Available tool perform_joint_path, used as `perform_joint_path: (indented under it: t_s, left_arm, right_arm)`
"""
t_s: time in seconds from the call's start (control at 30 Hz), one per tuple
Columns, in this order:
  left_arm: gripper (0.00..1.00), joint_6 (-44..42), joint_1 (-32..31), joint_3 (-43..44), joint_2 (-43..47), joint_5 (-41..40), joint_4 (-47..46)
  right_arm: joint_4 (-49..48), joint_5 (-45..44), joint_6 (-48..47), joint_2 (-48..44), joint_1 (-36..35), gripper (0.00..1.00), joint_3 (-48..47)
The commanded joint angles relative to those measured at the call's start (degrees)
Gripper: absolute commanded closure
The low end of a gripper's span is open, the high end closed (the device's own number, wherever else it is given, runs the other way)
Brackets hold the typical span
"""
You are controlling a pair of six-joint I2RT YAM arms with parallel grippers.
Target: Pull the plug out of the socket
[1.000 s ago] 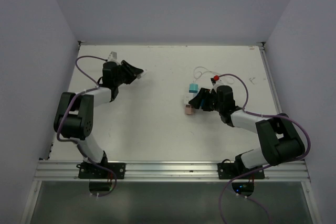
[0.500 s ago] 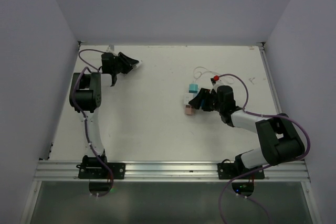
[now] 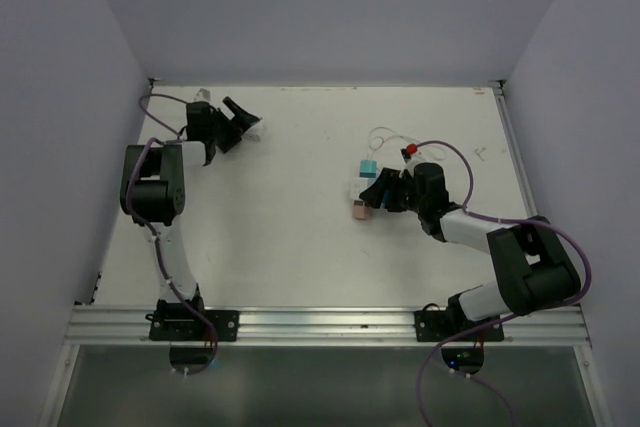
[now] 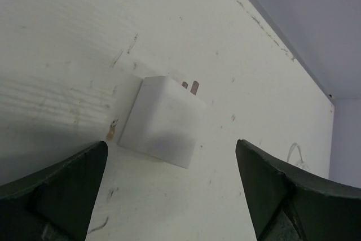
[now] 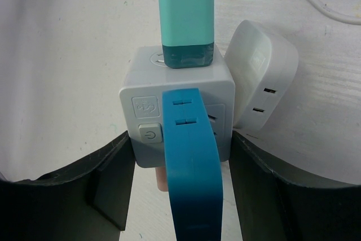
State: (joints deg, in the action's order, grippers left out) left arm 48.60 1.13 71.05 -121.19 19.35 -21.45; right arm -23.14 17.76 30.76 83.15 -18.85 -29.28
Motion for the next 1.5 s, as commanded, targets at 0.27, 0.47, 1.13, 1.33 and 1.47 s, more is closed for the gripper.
perform_joint_path:
  t_s: [0.27, 0.47, 1.13, 1.33, 1.47]
  left_arm:
    - [0.01, -7.4, -0.2, -15.6, 26.4, -14.9, 17.7]
    - [0.00, -9.3, -10.3, -26.0, 39.2, -17.2, 20.5]
    - [0.01, -2.5, -39.8, -32.8, 45.8, -19.1, 11.2]
    - [0.00, -3.1, -42.2, -31.0, 43.6, -19.2, 10.2]
    - [0.00, -3.2, -42.9, -30.2, 42.9, -19.1, 9.8]
  right_arm:
    - [10.0, 1.4, -3.3, -2.5, 0.0, 1.00, 0.5]
    - [10.7, 4.2, -2.0, -2.8, 0.0, 1.00, 0.5]
    - [16.3, 2.3, -0.5, -9.3, -1.4, 0.33, 1.0]
    - [22.1, 0.5, -1.9, -14.5, -1.3, 0.11, -0.5]
    - [24.7, 0.2, -2.1, -15.7, -1.4, 0.02, -1.7]
